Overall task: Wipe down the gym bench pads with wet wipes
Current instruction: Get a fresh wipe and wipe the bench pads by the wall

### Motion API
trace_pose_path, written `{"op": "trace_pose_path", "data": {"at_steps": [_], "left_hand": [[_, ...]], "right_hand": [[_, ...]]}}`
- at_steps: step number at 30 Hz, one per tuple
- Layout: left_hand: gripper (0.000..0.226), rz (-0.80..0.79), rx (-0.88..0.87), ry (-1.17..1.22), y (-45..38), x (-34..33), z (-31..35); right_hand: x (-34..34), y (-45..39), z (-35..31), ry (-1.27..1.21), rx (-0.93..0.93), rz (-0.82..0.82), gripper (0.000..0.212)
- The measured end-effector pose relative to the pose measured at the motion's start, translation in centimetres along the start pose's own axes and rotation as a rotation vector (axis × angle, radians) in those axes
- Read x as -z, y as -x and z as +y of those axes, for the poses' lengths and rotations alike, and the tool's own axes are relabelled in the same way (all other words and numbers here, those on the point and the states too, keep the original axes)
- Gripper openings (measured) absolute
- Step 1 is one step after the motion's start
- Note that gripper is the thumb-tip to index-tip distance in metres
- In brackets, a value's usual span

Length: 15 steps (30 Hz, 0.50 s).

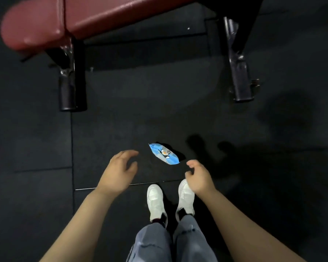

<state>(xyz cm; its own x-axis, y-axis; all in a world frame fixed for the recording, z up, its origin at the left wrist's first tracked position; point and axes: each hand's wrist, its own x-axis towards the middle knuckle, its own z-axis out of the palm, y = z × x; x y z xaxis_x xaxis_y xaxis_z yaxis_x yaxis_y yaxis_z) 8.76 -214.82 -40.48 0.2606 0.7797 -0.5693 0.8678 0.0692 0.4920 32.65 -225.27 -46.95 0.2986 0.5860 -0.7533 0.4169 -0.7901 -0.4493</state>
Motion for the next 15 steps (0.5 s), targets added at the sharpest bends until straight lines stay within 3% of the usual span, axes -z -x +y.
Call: {"op": "trace_pose_path", "data": {"at_steps": [6,15], "left_hand": [[0.037,-0.02,0.163,0.113,-7.3,-8.6,-6.4],[0.037,-0.175,0.238,0.134,-14.2,-19.3,-14.2]], "right_hand": [[-7.4,-12.9,3.5,0.241,-0.012,-0.15,0.04],[-16.7,-26.1,9.0,0.475,0.101,-0.148,0.041]]}}
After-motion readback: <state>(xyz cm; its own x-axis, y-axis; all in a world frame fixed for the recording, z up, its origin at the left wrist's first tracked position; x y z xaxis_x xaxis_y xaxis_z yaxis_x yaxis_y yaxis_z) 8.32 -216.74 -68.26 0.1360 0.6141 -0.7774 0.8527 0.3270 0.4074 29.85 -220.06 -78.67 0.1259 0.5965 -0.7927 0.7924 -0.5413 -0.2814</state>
